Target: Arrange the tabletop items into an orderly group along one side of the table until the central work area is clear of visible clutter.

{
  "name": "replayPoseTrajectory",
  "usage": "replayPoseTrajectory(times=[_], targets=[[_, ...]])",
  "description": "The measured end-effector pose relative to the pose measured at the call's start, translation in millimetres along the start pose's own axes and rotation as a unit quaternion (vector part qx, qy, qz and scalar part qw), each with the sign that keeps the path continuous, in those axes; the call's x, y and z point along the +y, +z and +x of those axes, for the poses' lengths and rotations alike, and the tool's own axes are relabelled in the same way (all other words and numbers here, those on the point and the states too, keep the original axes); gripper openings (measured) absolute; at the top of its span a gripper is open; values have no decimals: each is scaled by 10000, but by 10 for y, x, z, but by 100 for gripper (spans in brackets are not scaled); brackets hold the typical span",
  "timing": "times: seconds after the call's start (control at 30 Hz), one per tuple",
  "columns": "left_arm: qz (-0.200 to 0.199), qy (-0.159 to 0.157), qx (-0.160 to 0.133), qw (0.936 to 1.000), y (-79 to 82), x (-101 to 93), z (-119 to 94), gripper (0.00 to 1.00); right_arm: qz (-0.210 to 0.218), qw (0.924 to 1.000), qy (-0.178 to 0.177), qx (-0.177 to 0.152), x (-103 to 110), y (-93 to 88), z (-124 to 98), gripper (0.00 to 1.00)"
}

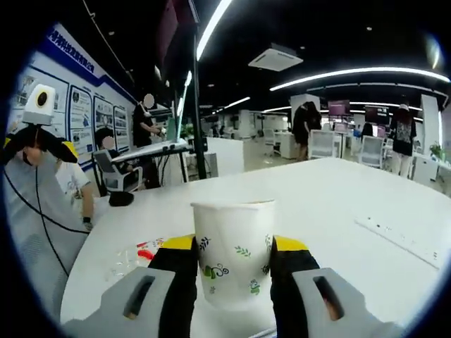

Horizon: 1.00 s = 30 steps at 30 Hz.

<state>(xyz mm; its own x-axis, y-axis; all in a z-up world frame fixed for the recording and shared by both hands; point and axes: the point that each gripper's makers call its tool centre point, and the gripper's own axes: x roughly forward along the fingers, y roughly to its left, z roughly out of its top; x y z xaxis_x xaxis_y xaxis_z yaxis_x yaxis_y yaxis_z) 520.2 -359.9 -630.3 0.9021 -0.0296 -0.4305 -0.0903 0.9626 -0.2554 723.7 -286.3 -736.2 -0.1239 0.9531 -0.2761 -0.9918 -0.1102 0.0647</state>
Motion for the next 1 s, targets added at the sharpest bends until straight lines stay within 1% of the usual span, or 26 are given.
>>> replayPoseTrajectory(times=[0.07,0.13,0.17,0.23,0.3,0.37,0.47,0.57,0.67,0.7,0.8,0.93,0.97,1.0], targets=[[-31,77,100,9999,-50,47,0,86,-20,9999,-100,27,-43,-45,24,37],[-4,80,173,9998,-84,50,11,85,78,9999,-69,-67,-32,-48,59,37],[-30,71,204,9998,-98,45,15,85,81,9999,-71,-62,-31,-68,82,37],[-65,72,248,9996,-121,49,16,84,66,9999,-114,5,-72,-141,130,37],[-85,99,271,9995,-133,69,6,84,99,9999,-104,28,-66,-149,139,37],[-127,117,260,9995,-134,91,-5,83,79,9999,-87,82,-65,-193,199,37],[-151,153,278,9994,-140,121,-10,83,-7,9999,-30,101,-33,-171,179,37],[-172,194,284,9993,-141,178,-28,83,-220,9994,84,245,5,-237,202,37],[-226,203,270,9992,-140,206,-47,83,-226,9993,106,293,2,-299,163,37],[-231,194,275,9992,-142,207,-45,83,-217,9995,101,222,-6,-284,152,37],[-207,147,323,9992,-157,200,-36,83,-150,9996,82,231,-26,-306,136,37],[-185,75,356,9992,-166,174,-27,83,-232,9989,78,404,-28,-389,87,37],[-176,65,357,9992,-166,172,-27,83,-262,9982,39,539,-47,-452,58,37],[-173,57,354,9992,-164,168,-27,83,-329,9965,9,770,-72,-551,35,37]])
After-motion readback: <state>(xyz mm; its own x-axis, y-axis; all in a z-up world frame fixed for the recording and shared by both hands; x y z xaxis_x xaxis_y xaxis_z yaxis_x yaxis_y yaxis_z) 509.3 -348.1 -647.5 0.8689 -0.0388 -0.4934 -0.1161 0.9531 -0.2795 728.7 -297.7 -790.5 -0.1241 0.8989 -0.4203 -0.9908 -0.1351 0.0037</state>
